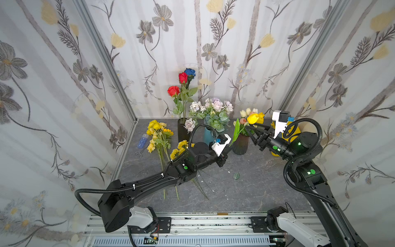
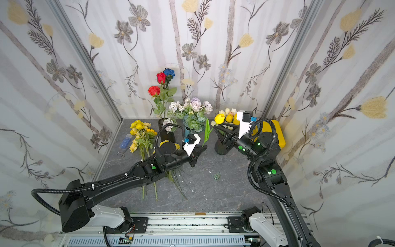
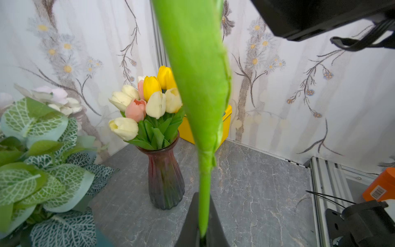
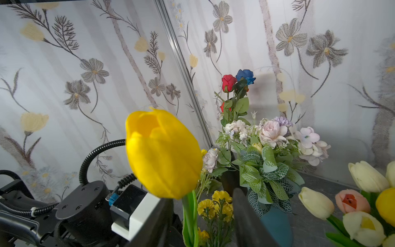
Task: Pick out yellow flowers from the vase
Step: Pick up the flower from the vase, then place the flower at the center of the board.
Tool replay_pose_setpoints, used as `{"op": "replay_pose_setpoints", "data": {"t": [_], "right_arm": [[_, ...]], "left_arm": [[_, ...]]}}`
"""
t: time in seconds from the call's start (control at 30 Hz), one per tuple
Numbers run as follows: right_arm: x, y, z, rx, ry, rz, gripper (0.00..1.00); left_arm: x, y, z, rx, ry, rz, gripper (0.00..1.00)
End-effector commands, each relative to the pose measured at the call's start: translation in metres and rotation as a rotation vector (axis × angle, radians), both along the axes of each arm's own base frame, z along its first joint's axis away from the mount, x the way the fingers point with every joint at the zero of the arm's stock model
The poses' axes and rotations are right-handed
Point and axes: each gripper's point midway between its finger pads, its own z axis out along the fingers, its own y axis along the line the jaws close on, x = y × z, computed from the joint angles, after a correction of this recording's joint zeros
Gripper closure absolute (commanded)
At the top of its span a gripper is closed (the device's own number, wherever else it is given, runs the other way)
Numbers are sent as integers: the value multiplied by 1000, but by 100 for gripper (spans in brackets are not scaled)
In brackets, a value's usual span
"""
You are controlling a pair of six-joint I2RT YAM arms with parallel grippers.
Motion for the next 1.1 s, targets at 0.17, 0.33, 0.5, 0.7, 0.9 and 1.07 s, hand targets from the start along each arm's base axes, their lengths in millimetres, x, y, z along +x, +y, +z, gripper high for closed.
{"op": "replay_pose_setpoints", "data": {"t": [0.17, 0.33, 0.5, 0.7, 0.9, 1.07], "right_arm": [[7, -49, -19, -76, -77, -314, 26], [2, -81, -22, -59, -87, -489, 26], [-5, -89, -15, -31, -111, -522, 26], [3, -93, -24, -28, -36, -552, 26], [29, -104, -61, -116, 124, -643, 26], [43, -113, -79, -137, 165, -687, 28]], "left_arm": [[-21, 17, -77, 43, 408, 106, 100], [-65, 22, -152, 208, 644, 126, 100], [-79, 33, -197, 257, 833, 205, 100], [-72, 12, -236, 345, 909, 229, 100], [-67, -7, -274, 396, 986, 237, 99], [-59, -14, -295, 431, 1022, 258, 94]]}}
